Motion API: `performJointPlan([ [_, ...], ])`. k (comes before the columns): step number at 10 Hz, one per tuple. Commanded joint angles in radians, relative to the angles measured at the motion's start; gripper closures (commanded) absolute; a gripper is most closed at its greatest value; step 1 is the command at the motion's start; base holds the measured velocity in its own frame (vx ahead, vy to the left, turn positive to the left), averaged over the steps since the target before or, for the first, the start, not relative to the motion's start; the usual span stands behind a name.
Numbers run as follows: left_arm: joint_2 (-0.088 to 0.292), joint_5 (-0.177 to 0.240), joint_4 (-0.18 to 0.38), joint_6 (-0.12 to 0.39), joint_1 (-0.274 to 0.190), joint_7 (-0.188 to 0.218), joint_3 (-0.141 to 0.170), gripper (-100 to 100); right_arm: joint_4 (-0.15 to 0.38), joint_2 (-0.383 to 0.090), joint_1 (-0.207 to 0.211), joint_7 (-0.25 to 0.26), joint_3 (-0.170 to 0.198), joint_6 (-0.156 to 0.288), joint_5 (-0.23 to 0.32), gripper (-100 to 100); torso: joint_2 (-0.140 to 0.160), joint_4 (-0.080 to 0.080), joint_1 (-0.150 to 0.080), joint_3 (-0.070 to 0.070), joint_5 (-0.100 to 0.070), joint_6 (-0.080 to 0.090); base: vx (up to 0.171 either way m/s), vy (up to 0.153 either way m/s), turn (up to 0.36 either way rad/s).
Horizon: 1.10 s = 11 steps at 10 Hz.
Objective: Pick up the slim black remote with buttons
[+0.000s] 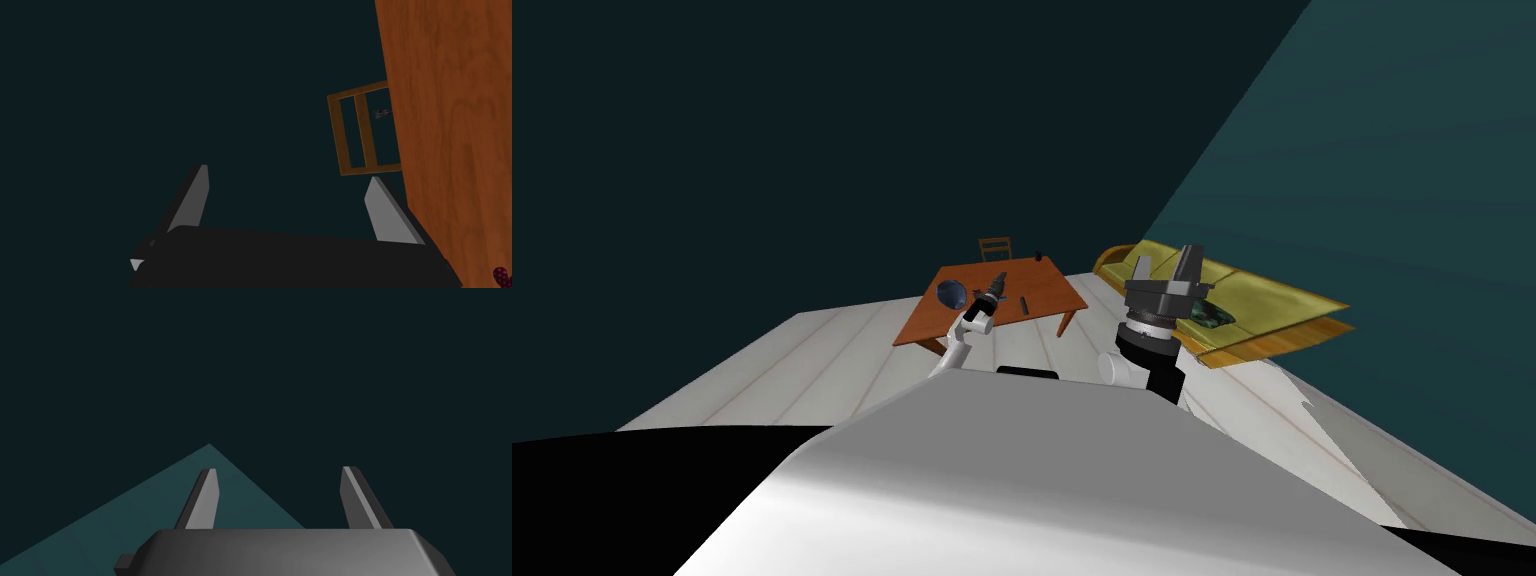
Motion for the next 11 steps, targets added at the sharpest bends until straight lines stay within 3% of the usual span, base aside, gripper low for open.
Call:
performJointPlan([
  [1, 0.009, 0.024, 0.050, 0.050, -0.036, -0.026, -0.002, -100, 0.000, 0.000, 0.000, 0.000, 0.000, 0.000, 0.000, 0, 0.000, 0.000, 0.000, 0.000, 0.000, 0.000, 0.007, 0.015, -0.228],
  [2, 0.009, 0.024, 0.063, 0.059, -0.036, -0.026, -0.002, -100, 0.000, 0.000, 0.000, 0.000, 0.000, 0.000, 0.000, 0, 0.000, 0.000, 0.000, 0.000, 0.000, 0.001, 0.008, 0.022, -0.134],
  [3, 0.016, 0.045, 0.102, 0.094, -0.070, -0.053, -0.004, -100, 0.000, 0.000, 0.000, 0.000, 0.000, 0.000, 0.000, 0, 0.000, 0.000, 0.000, 0.000, 0.000, 0.000, 0.011, 0.023, -0.226],
  [5, 0.016, 0.045, 0.119, 0.118, -0.070, -0.053, -0.004, -100, 0.000, 0.000, 0.000, 0.000, 0.000, 0.000, 0.000, 0, 0.000, 0.000, 0.000, 0.000, 0.000, 0.000, 0.005, 0.020, -0.062],
  [6, 0.024, 0.066, 0.173, 0.154, -0.102, -0.080, -0.006, -100, 0.000, 0.000, 0.000, 0.000, 0.000, 0.000, 0.000, 0, 0.000, 0.000, 0.000, 0.000, 0.000, 0.000, 0.013, 0.013, -0.266],
  [7, 0.024, 0.066, 0.177, 0.178, -0.102, -0.080, -0.006, -100, 0.000, 0.000, 0.000, 0.000, 0.000, 0.000, 0.000, 0, -0.001, 0.000, 0.000, 0.000, 0.000, 0.001, 0.015, 0.022, -0.142],
  [8, 0.034, 0.087, 0.213, 0.208, -0.133, -0.106, -0.007, -100, 0.000, 0.000, 0.000, 0.000, 0.000, 0.000, 0.000, 0, -0.001, 0.000, 0.000, 0.000, 0.000, 0.000, 0.017, 0.023, -0.255],
  [11, 0.046, 0.108, 0.288, 0.296, -0.163, -0.133, -0.007, -100, 0.000, 0.000, 0.000, 0.000, 0.000, 0.000, 0.000, 0, -0.001, 0.000, 0.000, 0.000, 0.000, 0.001, 0.014, 0.025, -0.174],
])
